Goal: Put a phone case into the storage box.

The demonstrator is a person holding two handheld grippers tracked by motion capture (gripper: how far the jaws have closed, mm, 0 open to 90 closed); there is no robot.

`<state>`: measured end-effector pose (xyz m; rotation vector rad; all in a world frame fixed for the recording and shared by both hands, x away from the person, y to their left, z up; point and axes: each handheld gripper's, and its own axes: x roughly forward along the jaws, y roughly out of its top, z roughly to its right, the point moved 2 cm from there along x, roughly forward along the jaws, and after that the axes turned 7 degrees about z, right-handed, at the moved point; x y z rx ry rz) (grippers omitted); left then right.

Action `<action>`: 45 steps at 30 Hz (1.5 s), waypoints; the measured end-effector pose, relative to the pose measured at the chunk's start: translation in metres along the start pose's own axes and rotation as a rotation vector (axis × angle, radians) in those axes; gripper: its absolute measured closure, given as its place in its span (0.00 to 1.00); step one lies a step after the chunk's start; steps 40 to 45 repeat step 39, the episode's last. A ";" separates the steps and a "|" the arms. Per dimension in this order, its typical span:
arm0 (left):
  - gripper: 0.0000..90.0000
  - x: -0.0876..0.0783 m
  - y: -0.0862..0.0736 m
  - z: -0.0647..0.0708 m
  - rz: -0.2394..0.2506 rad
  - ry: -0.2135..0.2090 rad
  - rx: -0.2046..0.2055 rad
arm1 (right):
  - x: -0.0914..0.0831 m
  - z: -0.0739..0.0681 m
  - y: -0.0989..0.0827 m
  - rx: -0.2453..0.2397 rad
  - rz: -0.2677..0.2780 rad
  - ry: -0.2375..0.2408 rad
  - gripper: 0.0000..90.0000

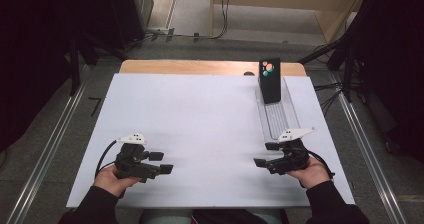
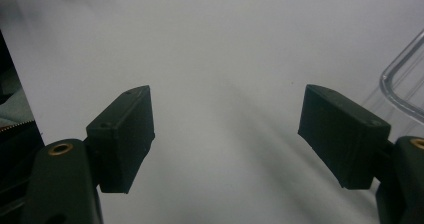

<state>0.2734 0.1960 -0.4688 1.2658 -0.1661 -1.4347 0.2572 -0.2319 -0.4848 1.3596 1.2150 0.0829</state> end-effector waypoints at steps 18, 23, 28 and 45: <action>0.33 0.001 0.000 0.000 -0.002 -0.002 0.000 | 0.003 0.001 -0.002 -0.004 -0.012 0.001 0.23; 0.33 0.002 0.000 0.000 -0.002 0.000 -0.002 | 0.004 0.001 -0.002 -0.007 -0.012 0.004 0.23; 0.33 0.001 0.000 0.000 -0.003 0.001 -0.001 | 0.004 0.001 -0.002 -0.008 -0.016 0.005 0.23; 0.33 0.002 -0.001 -0.002 -0.020 0.004 -0.007 | 0.005 0.002 -0.002 -0.005 -0.018 0.002 0.23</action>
